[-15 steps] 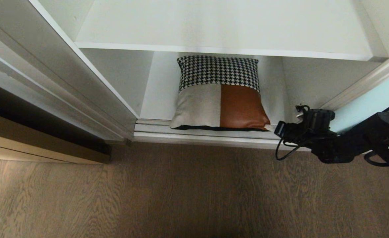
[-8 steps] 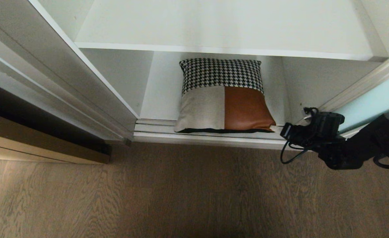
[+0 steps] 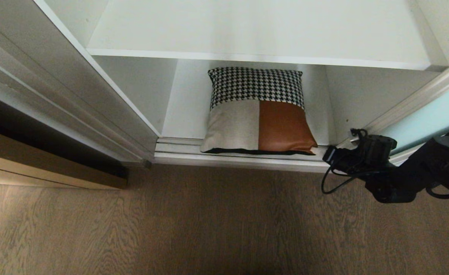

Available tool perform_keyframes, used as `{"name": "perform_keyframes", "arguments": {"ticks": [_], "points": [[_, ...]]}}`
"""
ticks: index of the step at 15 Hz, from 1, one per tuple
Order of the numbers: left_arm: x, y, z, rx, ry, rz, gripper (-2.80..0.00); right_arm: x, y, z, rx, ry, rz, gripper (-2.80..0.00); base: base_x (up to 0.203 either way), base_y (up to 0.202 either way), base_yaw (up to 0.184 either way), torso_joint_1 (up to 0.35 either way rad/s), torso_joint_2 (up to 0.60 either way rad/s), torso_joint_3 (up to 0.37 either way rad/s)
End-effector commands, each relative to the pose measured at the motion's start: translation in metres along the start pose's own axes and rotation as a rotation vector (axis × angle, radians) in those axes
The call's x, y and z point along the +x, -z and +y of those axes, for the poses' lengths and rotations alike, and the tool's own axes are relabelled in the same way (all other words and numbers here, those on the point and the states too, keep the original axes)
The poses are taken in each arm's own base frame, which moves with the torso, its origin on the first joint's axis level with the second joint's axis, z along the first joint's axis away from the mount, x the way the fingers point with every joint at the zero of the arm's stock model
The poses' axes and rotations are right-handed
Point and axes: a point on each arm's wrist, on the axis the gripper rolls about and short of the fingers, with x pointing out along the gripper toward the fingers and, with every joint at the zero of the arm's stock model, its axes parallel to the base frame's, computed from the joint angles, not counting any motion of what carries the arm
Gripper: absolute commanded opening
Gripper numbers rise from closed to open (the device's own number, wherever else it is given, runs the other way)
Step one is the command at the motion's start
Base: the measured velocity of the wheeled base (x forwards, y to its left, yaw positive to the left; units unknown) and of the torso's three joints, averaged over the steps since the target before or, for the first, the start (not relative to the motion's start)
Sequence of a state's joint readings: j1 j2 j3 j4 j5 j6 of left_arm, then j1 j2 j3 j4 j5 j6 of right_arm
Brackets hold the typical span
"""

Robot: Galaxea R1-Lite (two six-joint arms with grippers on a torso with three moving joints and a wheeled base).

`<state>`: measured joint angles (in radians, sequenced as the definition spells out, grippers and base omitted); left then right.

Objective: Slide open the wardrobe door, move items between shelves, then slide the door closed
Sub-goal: Place the pillow on the higher shelf

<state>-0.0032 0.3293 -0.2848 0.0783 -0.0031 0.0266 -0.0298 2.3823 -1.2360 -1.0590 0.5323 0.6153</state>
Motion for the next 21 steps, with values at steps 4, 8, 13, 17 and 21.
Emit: {"name": "perform_keyframes", "arguments": {"ticks": [4, 8, 13, 17, 21], "points": [[0.155, -0.054, -0.002, -0.235, 0.094, 0.531, -2.8, 0.001, 0.004, -0.005, -0.002, -0.009, -0.003, -2.8, 0.0, 0.0, 0.0, 0.0, 0.0, 0.0], [0.268, -0.007, -0.025, -0.382, 0.238, 0.867, -2.8, 0.002, 0.005, -0.005, 0.0, -0.011, -0.001, -2.8, 0.0, 0.0, 0.0, 0.0, 0.0, 0.0], [0.359, 0.046, -0.087, -0.408, 0.404, 0.914, 0.0, 0.003, 0.004, -0.005, -0.004, -0.015, -0.004, -2.8, 0.0, 0.0, 0.0, 0.0, 0.0, 0.0], [0.41, 0.038, -0.107, -0.466, 0.45, 0.77, 0.0, 0.002, 0.002, -0.003, -0.006, -0.034, 0.003, -2.8, 0.0, 0.0, 0.0, 0.0, 0.0, 0.0], [0.454, 0.039, -0.116, -0.512, 0.503, 0.506, 0.0, 0.001, 0.005, -0.005, -0.013, -0.043, -0.006, -2.8, 0.0, 0.0, 0.0, 0.0, 0.0, 0.0]]}}
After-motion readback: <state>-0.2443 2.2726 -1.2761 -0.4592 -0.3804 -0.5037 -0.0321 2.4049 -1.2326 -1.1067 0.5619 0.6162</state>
